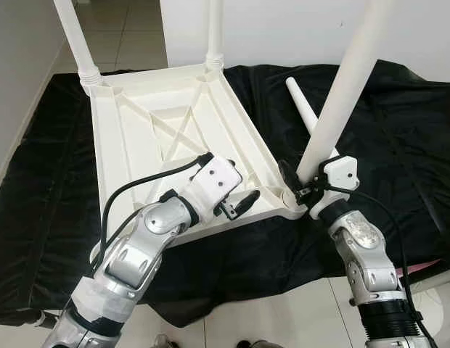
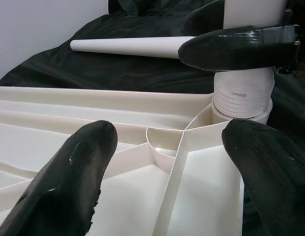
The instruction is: Building children table
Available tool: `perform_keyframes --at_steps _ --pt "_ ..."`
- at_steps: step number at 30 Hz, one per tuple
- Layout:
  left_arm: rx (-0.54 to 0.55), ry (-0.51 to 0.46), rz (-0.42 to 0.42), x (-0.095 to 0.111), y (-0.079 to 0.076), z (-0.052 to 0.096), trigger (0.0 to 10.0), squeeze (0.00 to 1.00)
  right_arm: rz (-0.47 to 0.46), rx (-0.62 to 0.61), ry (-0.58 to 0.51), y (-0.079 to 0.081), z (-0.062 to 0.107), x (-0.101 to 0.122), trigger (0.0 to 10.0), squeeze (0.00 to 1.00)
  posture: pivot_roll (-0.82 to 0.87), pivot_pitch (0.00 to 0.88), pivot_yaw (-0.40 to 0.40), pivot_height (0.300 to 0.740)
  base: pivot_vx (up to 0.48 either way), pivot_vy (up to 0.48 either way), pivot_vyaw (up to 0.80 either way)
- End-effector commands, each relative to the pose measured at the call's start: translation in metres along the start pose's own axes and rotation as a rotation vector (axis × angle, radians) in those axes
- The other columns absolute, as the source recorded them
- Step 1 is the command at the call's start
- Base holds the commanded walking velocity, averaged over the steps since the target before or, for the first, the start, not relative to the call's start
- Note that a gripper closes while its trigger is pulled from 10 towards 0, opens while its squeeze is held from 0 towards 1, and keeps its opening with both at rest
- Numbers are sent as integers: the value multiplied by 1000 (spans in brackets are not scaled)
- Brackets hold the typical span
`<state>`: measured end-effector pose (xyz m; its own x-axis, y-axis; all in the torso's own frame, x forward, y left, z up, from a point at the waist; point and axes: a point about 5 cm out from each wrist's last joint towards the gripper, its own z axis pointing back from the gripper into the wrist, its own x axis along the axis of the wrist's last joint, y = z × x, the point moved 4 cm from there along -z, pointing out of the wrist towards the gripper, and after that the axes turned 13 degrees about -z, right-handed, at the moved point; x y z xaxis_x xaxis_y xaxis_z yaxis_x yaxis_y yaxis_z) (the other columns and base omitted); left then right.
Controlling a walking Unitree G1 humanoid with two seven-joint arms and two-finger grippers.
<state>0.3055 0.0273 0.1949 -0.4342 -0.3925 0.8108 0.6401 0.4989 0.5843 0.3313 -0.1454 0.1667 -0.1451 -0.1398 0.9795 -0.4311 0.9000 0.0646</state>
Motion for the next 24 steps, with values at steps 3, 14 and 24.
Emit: perform_keyframes --at_steps 3,14,24 --pt "-18 -12 -24 4 1 -2 10000 0 -128 -67 277 -5 33 -78 10000 0 -18 117 11 740 0 0 0" --pt "-27 -17 -33 4 0 -2 10000 0 -226 -124 329 -13 31 -85 10000 0 -22 99 19 740 0 0 0" --pt "-35 -27 -27 6 -2 -3 10000 0 -195 -94 317 -10 25 -80 10000 0 -23 89 15 740 0 0 0"
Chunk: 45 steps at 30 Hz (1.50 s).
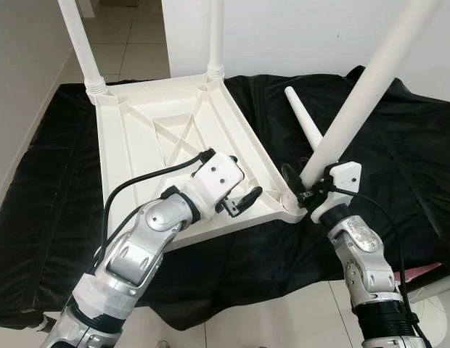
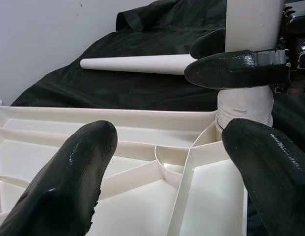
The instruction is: Building children table
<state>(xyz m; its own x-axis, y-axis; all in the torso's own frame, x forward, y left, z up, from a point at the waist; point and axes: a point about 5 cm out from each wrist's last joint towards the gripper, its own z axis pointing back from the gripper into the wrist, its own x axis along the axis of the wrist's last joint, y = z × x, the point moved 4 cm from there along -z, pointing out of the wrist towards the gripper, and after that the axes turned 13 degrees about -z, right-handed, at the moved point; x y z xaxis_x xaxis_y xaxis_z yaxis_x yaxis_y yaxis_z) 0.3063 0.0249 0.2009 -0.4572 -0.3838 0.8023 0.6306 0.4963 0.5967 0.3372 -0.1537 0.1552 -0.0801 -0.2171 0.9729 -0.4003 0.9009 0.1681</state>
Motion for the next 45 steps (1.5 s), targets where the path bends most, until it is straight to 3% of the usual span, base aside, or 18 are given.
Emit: perform_keyframes --at_steps 1,3,8,9,10,15,24,26,27,30,33,35,38,42,45 --pt "-40 -6 -11 0 -5 -1 10000 0 -95 -59 288 -7 22 -69 10000 0 -23 89 15 740 0 0 0" --pt "-66 -18 29 1 -7 -1 10000 0 -31 -9 185 0 17 -48 10000 0 -22 85 12 740 0 0 0" --pt "-88 -26 67 2 -9 -1 10000 0 -19 18 118 3 13 -31 10000 0 -23 83 9 740 0 0 0" --pt "-106 -42 98 3 -9 0 10000 1000 -26 45 81 6 10 -17 10000 0 -28 81 0 740 0 0 0" --pt "-106 -42 98 3 -9 0 10000 1000 -26 45 81 6 10 -17 10000 0 -28 81 0 740 0 0 0" --pt "-175 -116 161 12 -8 5 10000 1000 -26 144 -15 14 4 26 10000 0 -33 75 -11 740 0 0 0" --pt "-189 -266 199 41 21 4 10000 1000 24 228 -5 20 -1 36 10000 0 -50 46 -19 740 0 0 0" --pt "-189 -266 199 41 21 4 10000 1000 24 228 -5 20 -1 36 10000 0 -50 46 -19 740 0 0 0" --pt "-209 -318 198 52 27 3 10000 0 41 248 0 21 -2 40 10000 0 -64 35 -17 740 0 0 0" --pt "-262 -406 213 72 36 2 10000 0 73 310 25 25 -1 48 10000 0 -83 28 -2 740 0 0 0" --pt "-276 -420 219 75 36 1 10000 0 81 327 33 26 0 49 10000 0 -84 26 2 740 0 0 0" --pt "-331 -454 225 82 33 2 10000 0 81 354 44 29 1 50 10000 0 -84 25 10 740 0 0 0" --pt "-498 -552 234 101 24 12 10000 0 67 397 66 34 -3 49 10000 0 -77 15 23 740 0 0 0" --pt "-582 -557 195 104 21 15 10000 0 55 431 72 40 -10 47 10000 0 -61 14 21 740 0 0 0" --pt "-648 -586 227 110 20 18 10000 0 46 471 71 48 -17 48 10000 0 -42 23 10 740 0 0 0"
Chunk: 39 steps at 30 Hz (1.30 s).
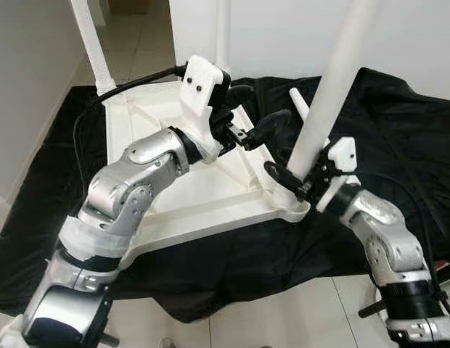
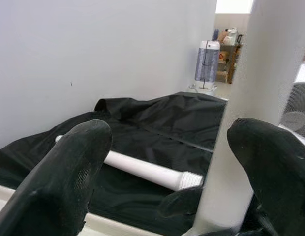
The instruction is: Building children table
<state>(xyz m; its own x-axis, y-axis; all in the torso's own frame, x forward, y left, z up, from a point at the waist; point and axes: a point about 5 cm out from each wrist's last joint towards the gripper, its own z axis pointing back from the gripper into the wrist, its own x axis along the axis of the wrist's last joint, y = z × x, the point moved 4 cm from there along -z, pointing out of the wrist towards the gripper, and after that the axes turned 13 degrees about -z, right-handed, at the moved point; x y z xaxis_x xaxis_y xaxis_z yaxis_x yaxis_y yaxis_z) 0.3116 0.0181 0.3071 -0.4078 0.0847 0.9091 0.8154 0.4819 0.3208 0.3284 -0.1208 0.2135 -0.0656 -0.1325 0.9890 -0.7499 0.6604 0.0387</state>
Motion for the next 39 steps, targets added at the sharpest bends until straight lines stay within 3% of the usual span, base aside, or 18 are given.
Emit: perform_keyframes --at_steps 1,12,19,24,29,35,36,37,38,39 --pt "-601 -135 13 16 -51 14 10000 0 -16 29 4 3 -5 -2 10000 0 -42 23 10 740 0 0 0" --pt "-819 -128 69 19 -75 32 10000 0 -32 100 41 8 -22 -6 10000 0 -8 41 -19 740 0 0 0" --pt "-852 -126 65 22 -78 32 10000 0 -38 129 60 13 -25 -9 10000 0 -4 67 -22 740 0 0 0" --pt "-847 -151 59 29 -78 22 10000 0 -33 162 97 18 -27 -16 10000 0 1 66 -18 740 0 0 0" --pt "-792 -185 61 33 -74 1 10000 0 -34 191 126 24 -33 -26 10000 0 -29 43 -15 740 0 0 0" --pt "-778 -182 107 36 -71 -7 10000 0 -31 209 138 27 -30 -28 10000 0 -34 28 -9 740 0 0 0" --pt "-778 -178 127 36 -68 -7 7373 0 -28 203 140 25 -31 -28 10000 0 -47 21 0 740 0 0 0" --pt "-769 -172 155 36 -65 -8 3098 0 -25 198 139 24 -30 -27 10000 0 -52 18 7 740 0 0 0" --pt "-765 -158 175 35 -62 -8 1961 0 -24 195 138 23 -30 -27 10000 0 -53 15 9 740 0 0 0" --pt "-756 -137 158 31 -60 -9 0 0 -23 192 137 23 -29 -27 10000 0 -54 12 13 740 0 0 0"
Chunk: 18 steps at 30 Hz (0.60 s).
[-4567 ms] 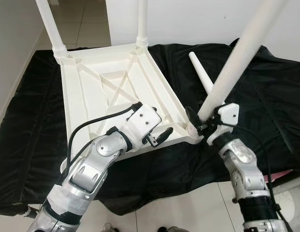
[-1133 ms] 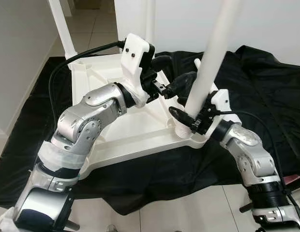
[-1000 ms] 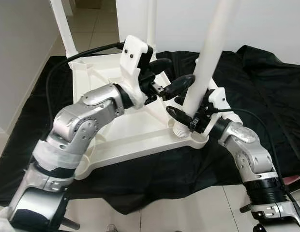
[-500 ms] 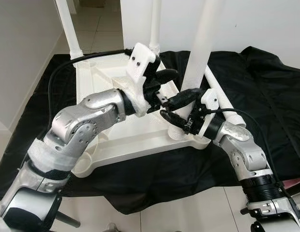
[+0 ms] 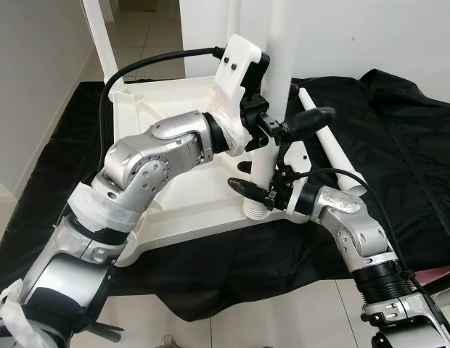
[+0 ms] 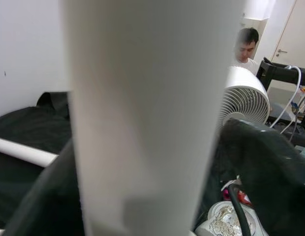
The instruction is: Building children table
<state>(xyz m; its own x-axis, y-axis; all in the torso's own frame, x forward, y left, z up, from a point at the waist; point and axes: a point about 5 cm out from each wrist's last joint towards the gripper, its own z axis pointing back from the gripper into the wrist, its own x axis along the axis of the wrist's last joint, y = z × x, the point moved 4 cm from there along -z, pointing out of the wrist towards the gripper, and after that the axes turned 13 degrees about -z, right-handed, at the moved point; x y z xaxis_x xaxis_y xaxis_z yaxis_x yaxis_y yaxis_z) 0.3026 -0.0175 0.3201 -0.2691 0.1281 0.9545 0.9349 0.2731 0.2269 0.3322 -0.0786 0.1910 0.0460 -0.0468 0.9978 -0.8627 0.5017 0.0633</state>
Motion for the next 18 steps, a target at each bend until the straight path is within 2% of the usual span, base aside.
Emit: perform_keyframes --at_steps 1,3,10,16,18 --pt "-556 -108 -7 11 -46 13 0 0 17 -2 3 -1 2 1 10000 0 -54 12 13 740 0 0 0" --pt "-559 -74 -29 5 -45 13 0 0 16 -14 3 -3 5 1 10000 0 -53 7 21 740 0 0 0" --pt "-560 -57 -30 3 -43 14 0 0 8 -22 2 -5 4 -2 10000 0 -39 8 21 740 0 0 0" --pt "-536 -41 -45 5 -35 14 0 0 3 -19 -4 -6 -1 1 10000 0 -31 0 15 740 0 0 0" --pt "-489 -24 -68 6 -29 10 0 0 -9 -13 -12 -6 -3 3 10000 0 -30 0 14 740 0 0 0"
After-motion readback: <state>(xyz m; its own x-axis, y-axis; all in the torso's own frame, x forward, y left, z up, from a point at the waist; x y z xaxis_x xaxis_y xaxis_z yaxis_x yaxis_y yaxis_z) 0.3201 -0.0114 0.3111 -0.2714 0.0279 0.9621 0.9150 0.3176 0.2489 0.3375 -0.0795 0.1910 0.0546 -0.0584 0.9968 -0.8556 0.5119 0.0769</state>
